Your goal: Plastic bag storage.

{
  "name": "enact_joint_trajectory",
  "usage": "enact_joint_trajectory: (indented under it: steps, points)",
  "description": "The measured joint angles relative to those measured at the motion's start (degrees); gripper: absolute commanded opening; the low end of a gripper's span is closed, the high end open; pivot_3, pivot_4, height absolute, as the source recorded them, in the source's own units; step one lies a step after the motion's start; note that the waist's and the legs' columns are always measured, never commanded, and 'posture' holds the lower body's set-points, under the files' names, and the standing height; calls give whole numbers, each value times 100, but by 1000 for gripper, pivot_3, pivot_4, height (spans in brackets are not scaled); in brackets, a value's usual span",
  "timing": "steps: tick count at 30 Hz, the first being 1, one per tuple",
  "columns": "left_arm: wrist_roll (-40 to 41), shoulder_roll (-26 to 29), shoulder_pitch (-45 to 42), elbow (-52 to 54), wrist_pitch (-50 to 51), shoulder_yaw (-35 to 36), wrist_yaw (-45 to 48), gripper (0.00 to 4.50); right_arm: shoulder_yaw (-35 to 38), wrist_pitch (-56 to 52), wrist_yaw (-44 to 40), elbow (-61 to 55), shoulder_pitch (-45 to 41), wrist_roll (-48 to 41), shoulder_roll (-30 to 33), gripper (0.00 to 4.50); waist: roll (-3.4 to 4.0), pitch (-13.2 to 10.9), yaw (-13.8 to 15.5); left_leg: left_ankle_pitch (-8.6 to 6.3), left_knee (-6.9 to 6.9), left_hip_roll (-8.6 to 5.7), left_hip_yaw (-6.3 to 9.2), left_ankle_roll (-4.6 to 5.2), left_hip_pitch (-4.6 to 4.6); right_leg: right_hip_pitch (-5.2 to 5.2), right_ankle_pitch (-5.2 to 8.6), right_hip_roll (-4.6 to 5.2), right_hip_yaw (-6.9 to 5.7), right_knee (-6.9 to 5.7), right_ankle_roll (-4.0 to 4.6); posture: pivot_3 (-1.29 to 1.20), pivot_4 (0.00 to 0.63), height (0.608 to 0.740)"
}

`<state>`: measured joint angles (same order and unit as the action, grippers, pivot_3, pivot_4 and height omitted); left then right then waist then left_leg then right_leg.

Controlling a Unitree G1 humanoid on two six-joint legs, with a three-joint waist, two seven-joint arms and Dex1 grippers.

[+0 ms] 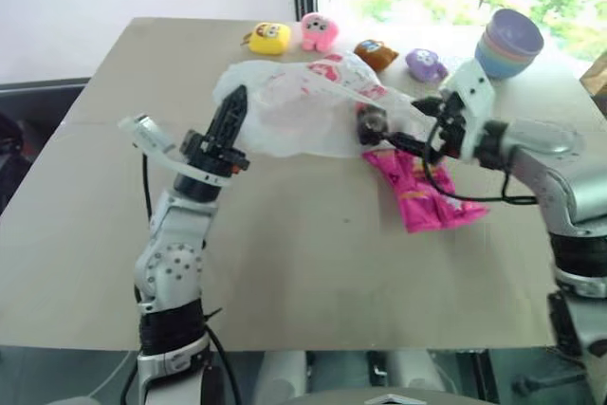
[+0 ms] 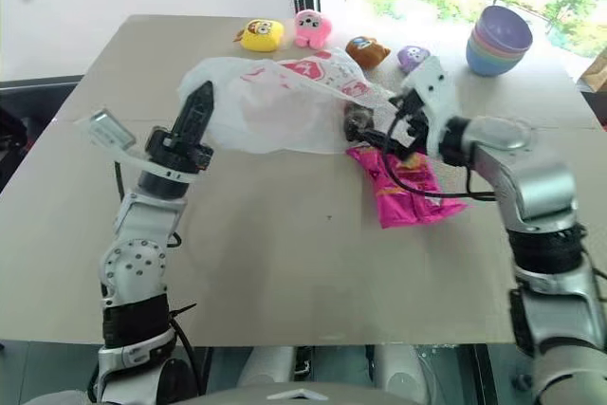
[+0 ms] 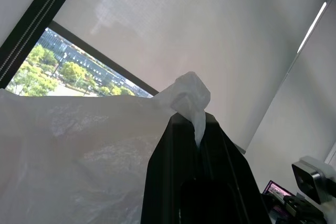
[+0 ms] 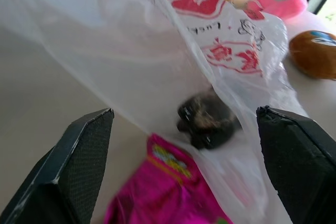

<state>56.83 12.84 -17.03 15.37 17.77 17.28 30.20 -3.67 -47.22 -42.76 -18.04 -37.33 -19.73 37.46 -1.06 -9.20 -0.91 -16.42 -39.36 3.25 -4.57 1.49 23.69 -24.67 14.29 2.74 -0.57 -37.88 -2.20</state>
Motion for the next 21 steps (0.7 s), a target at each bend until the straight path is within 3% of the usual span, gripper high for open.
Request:
enact_joint_trajectory:
  steps: [3, 8, 14, 21]
  points:
    - [-37, -73, 79, 19, -2, -5, -40, 0, -690, -315, 92, -1001, 500, 260, 459, 4367, 1, 2, -14, 3, 0, 8, 6, -6, -5, 0, 1, -11, 2, -9, 3, 0, 150, 740]
    - [-54, -76, 103, 19, -1, 8, -54, 0, -1455, -951, 706, -1622, 730, 640, 293, 4367, -1, 4, 21, 6, -21, 2, 8, -6, 0, 6, 0, -6, 2, -11, 1, 0, 150, 740]
    - [-76, -72, 20, -36, 10, 9, -51, 0, -2042, -987, 1331, -1371, 1003, 1519, 607, 4367, -8, 8, 110, 6, -23, -3, 20, -6, 5, 11, 0, -4, -8, -4, 1, 0, 150, 740]
    - [-151, -71, -15, -37, 23, -13, -14, 0, -2096, -538, 1399, -989, 1215, 2168, 883, 4367, -9, 9, 90, 6, -22, -1, 22, -6, 2, 12, 0, -7, -8, -7, 1, 0, 150, 740]
